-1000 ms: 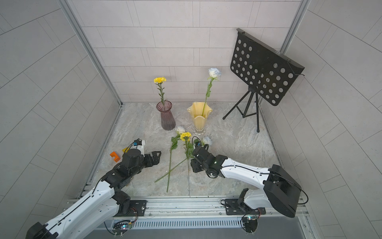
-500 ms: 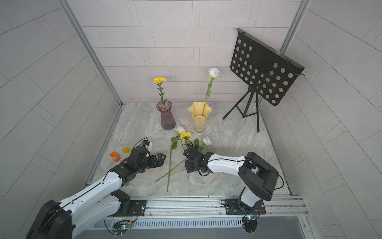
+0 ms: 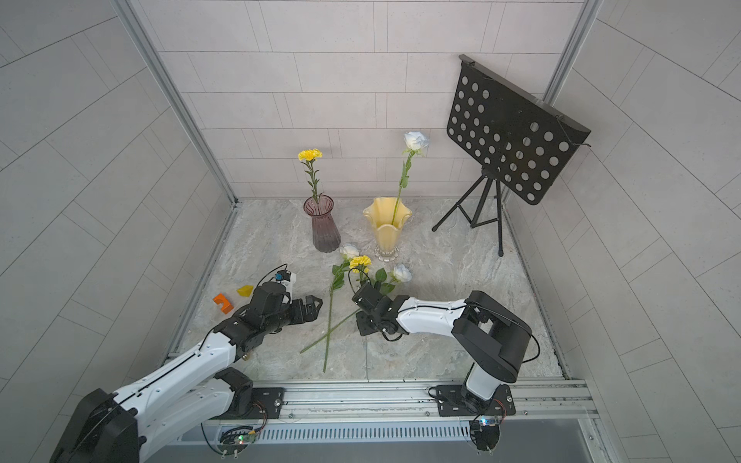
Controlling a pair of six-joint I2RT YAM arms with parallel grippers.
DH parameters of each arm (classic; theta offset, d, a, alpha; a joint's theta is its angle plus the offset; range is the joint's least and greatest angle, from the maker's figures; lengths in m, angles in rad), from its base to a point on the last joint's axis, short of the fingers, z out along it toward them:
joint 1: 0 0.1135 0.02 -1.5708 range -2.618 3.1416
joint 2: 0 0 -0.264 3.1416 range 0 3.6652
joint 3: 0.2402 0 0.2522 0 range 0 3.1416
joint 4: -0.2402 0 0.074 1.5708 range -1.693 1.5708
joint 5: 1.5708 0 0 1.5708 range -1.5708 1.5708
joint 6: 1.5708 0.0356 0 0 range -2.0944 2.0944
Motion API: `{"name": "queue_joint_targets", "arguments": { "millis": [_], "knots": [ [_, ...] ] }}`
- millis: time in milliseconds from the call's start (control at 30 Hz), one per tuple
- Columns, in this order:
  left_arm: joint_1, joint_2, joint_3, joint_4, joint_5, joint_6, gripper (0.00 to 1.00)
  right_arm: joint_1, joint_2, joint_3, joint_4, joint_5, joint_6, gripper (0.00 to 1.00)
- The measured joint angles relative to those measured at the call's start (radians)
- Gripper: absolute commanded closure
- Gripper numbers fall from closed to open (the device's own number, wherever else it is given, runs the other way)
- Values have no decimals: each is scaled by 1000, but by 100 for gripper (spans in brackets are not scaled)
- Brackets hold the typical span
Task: Arrange the flowers in different vases according to their colors
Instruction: Pick up the flower at the center of the board.
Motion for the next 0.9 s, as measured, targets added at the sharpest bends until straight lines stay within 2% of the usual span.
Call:
{"name": "queue_joint_targets", "arguments": {
  "millis": [100, 367, 667, 767, 900],
  "knots": [
    [0, 0, 0, 0, 0, 0, 0, 0, 6, 2, 10, -3, -1, 68],
    [0, 0, 0, 0, -4, 0, 0, 0, 8, 4, 11, -14, 4, 100],
    [0, -8, 0, -11, -37, -11, 0, 8, -29, 5, -16, -13, 10, 100],
    [0, -35, 2, -42, -95, -37, 0, 10, -101, 5, -35, -2, 6, 100],
    [-1, -103, 7, -112, -240, -106, 0, 11, -223, 5, -55, 26, -12, 100]
  ]
}}
